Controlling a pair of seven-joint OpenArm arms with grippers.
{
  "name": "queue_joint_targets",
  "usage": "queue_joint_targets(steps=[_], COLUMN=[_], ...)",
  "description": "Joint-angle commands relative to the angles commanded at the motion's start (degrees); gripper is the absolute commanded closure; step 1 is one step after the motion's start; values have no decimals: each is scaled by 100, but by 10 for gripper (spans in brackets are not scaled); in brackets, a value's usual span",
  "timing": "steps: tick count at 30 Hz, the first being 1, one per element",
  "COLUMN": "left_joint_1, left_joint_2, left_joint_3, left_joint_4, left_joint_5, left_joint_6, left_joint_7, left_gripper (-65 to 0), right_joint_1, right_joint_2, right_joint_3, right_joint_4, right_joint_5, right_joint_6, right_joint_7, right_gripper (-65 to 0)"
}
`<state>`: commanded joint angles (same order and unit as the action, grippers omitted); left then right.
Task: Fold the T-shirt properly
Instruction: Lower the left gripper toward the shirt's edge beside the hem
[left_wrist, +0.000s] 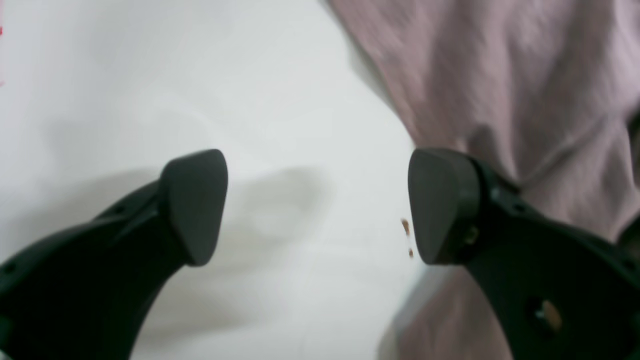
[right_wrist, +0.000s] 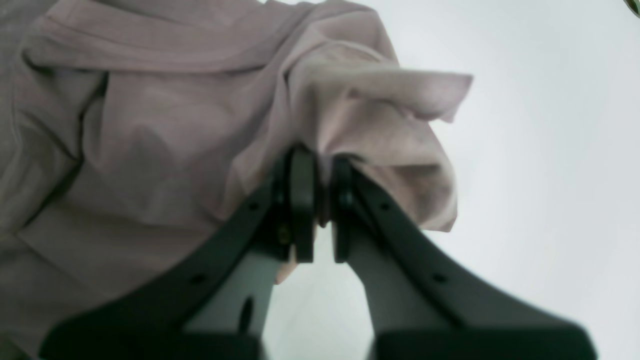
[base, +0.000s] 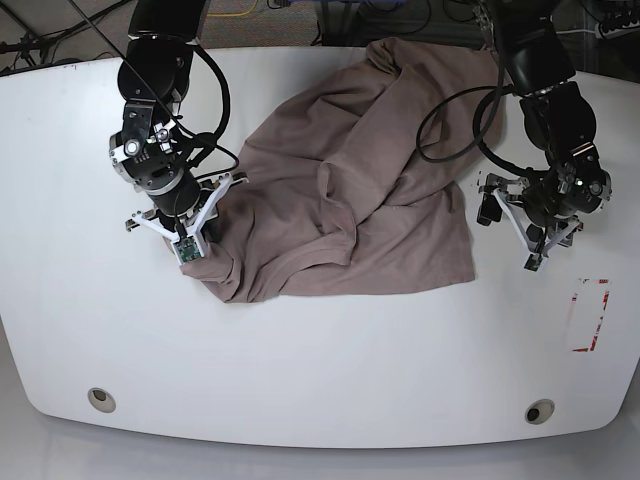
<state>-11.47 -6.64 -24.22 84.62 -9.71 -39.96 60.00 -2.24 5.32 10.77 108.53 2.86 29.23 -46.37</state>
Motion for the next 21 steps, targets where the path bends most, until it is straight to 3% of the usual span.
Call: queue_joint_targets(steps=[9,21], left_joint_1=[-431,-932], left_joint_2=[0,18], left_joint_3=[-9,26], left_joint_4=[-1011,-2207], left_joint_5=[-563,-879], left_joint_6=[9,35], left_joint_7=[-18,-220], left_gripper=[-532,-532], right_joint_1=[0,-18], right_joint_2=[0,0], right_joint_3=[0,18], right_joint_4=[0,0], right_joint_5=[0,0], right_joint_6=[0,0], right_joint_7=[0,0], right_gripper=[-38,-38])
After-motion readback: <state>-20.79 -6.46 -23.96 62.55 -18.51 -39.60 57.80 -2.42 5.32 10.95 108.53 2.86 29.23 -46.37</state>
